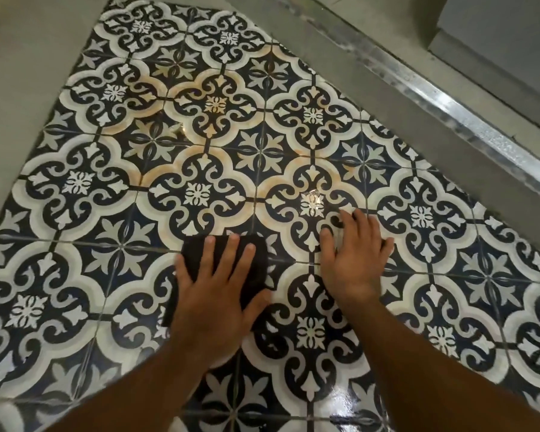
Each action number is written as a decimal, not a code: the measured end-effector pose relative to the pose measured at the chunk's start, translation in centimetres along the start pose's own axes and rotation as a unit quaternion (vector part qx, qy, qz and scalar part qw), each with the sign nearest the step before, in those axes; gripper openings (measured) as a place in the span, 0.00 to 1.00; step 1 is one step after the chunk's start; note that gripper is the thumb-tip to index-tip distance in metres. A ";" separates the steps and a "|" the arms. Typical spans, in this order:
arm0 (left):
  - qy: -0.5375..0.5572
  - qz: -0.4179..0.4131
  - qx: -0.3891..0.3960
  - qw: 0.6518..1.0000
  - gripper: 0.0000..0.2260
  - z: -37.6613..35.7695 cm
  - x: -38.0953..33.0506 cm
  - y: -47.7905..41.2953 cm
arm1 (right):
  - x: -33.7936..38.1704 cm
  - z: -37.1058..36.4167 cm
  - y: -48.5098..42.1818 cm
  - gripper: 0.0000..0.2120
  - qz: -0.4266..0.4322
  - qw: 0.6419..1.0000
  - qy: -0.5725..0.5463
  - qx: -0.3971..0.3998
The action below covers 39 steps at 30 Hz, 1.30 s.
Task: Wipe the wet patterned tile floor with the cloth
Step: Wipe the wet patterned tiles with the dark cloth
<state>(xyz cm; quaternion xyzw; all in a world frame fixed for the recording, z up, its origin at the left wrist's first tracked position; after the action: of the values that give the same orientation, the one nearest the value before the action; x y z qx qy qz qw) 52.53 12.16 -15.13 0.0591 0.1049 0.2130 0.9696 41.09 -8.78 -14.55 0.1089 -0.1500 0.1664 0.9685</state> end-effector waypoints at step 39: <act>-0.048 -0.177 0.152 0.971 0.27 2.1 4.2 -3.6 | 0.2 -0.8 -0.1 0.28 0.001 0.999 0.039 0.038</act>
<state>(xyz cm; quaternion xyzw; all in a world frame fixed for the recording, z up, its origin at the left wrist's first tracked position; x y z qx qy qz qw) 58.21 10.61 -14.41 0.1967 0.0977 0.0167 0.9754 41.50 -8.60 -15.26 0.1393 -0.1060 0.1771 0.9685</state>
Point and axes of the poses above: each hand's wrist, its own y-axis away from the middle knuckle, its own z-axis out of the back of the hand, x = y × z, the point moved 9 cm from there along -y, towards the middle knuckle, and after that the axes turned 12 degrees about -z, right-handed, at the moved point
